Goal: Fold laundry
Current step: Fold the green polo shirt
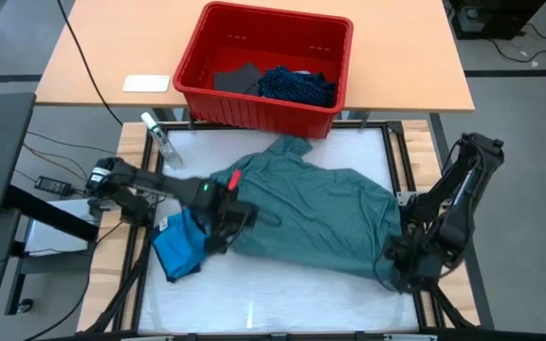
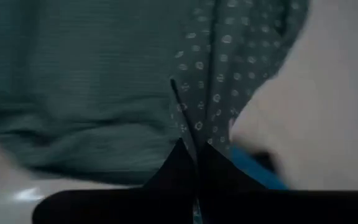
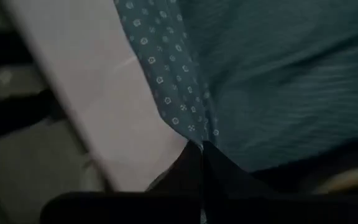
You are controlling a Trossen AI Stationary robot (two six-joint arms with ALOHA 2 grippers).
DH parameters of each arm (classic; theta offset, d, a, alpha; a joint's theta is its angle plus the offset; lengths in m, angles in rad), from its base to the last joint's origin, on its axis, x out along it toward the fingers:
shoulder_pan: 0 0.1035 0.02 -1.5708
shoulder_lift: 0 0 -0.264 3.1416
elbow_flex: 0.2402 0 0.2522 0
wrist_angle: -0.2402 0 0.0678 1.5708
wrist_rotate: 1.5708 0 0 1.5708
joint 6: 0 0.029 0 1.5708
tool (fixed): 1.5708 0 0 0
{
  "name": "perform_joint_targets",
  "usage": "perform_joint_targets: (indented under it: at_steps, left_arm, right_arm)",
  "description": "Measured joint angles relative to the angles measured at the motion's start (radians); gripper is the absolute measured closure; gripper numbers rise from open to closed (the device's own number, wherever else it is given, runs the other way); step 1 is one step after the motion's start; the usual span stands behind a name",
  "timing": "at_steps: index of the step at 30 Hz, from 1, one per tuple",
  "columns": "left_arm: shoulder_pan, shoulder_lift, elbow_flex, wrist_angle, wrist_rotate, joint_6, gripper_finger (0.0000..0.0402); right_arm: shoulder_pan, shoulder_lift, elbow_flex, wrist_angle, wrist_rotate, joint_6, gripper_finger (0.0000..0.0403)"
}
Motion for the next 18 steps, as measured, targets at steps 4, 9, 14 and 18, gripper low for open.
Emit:
perform_joint_targets:
  at_steps: [4,9,14,18]
  left_arm:
    - [0.151,0.000,-0.018,0.029,-0.063,0.080,0.0400]
    - [0.353,0.000,-0.109,0.209,-0.059,0.222,0.0400]
    - [0.511,0.002,-0.219,0.368,-0.023,0.299,0.0367]
    - [0.585,0.002,-0.248,0.351,-0.007,0.310,0.0309]
  right_arm:
    - [-0.070,-0.049,-0.037,-0.118,0.042,0.022,0.0401]
    - [-0.193,-0.096,-0.192,-0.121,0.043,0.025,0.0402]
    - [-0.350,-0.093,-0.259,-0.138,0.082,0.065,0.0366]
    - [-0.435,-0.089,-0.215,-0.160,0.092,0.104,0.0299]
